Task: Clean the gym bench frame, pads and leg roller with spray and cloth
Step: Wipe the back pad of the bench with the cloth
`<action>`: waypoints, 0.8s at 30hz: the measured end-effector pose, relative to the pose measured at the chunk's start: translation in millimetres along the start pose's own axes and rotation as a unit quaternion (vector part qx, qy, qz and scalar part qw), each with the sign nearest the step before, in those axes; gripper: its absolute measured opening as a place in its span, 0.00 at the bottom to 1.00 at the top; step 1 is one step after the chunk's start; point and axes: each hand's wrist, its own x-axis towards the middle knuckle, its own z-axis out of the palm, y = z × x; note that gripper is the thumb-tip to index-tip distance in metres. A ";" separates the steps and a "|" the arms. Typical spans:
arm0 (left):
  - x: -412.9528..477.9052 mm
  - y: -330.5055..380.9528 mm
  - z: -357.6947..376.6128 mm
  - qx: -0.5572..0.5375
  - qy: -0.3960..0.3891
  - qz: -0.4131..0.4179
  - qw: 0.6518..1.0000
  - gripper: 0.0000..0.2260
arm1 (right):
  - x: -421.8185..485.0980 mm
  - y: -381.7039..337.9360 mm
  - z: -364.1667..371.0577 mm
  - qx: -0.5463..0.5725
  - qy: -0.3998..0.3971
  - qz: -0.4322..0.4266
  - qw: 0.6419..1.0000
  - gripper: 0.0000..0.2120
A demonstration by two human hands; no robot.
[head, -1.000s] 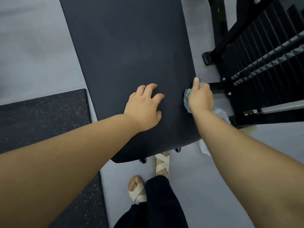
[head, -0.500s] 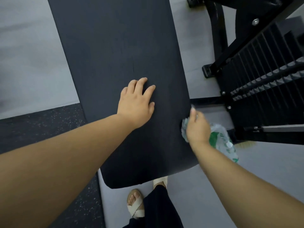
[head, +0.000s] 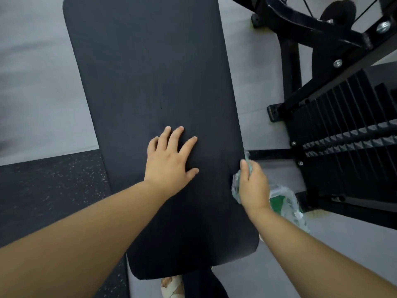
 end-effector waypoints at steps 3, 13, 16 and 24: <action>5.8 -0.2 -10.0 0.010 -0.009 -0.002 1.000 0.33 | 53.1 -62.0 5.5 -0.011 0.012 -0.007 1.000 0.21; 24.1 -7.8 -17.3 -0.067 0.076 -0.014 0.995 0.21 | 60.5 -65.4 3.9 0.013 0.003 -0.036 0.999 0.19; 35.0 -14.5 -24.1 -0.087 0.088 0.001 0.992 0.18 | 41.8 -47.5 -4.9 0.009 -0.034 -0.030 0.999 0.18; 87.1 -48.7 -51.6 -0.061 0.085 0.012 0.994 0.24 | 155.0 -171.6 11.5 0.003 0.029 -0.009 1.000 0.24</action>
